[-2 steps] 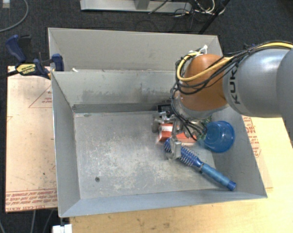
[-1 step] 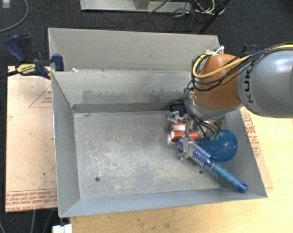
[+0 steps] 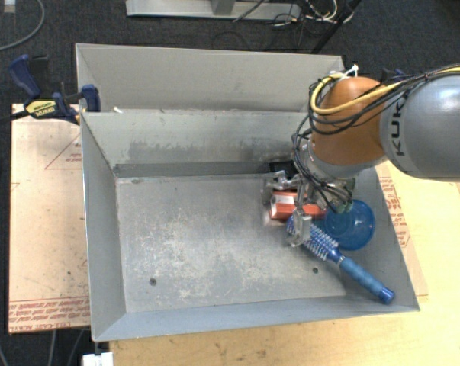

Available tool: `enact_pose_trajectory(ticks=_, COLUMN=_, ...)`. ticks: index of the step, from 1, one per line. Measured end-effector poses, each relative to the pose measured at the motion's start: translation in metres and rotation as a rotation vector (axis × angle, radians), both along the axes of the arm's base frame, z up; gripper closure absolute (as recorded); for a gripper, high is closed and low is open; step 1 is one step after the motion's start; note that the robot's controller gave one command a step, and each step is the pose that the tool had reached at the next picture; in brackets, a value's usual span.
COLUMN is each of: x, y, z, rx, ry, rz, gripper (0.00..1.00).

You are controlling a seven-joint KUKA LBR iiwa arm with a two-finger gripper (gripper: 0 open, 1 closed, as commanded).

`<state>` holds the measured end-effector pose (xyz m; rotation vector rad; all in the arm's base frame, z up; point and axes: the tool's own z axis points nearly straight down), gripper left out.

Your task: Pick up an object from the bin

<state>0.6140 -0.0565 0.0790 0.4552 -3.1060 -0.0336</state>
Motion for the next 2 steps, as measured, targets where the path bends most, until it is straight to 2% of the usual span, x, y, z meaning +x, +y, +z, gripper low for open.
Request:
enact_pose_trajectory(ticks=1, x=0.020, y=-0.021, z=-0.004, rx=0.012, ry=0.002, rz=0.198, gripper=0.00)
enact_pose_trajectory(ticks=2, x=0.023, y=-0.046, z=-0.005, rx=0.012, ry=0.002, rz=0.232, gripper=0.00)
